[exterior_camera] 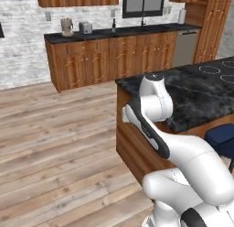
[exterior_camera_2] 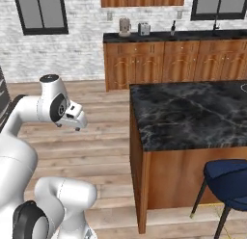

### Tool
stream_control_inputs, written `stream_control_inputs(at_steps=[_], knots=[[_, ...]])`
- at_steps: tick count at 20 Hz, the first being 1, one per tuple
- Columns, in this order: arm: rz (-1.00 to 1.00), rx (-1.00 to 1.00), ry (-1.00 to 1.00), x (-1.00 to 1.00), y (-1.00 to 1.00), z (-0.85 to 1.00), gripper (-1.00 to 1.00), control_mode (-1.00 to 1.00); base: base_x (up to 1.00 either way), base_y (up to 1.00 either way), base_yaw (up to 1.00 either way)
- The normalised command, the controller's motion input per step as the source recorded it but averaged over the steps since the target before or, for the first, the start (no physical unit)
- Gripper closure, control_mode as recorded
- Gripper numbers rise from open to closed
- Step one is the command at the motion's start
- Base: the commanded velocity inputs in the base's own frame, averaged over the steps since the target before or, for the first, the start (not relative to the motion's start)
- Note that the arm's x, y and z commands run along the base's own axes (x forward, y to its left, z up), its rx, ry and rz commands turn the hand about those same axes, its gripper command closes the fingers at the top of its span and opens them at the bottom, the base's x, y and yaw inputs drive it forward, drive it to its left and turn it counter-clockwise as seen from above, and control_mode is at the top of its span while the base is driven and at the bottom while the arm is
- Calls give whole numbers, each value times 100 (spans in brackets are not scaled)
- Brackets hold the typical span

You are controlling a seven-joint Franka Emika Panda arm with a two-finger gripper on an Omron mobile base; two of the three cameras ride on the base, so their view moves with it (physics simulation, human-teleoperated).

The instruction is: There is a wine glass and glass cup on the dining counter. Place the wine bottle next to the wine glass and the juice bottle next to the glass cup.

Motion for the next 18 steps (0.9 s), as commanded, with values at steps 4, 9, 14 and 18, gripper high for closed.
stream_control_inputs(at_steps=[4, 9, 14, 18], knots=[[0, 0, 0, 0, 0, 0, -100, 100, 70, 68, -9], [0, 0, 0, 0, 0, 0, -100, 100, 71, 66, -9], [0, 0, 0, 0, 0, 0, -100, 100, 77, 59, -10], [0, 0, 0, 0, 0, 0, -100, 100, 83, 48, -13]])
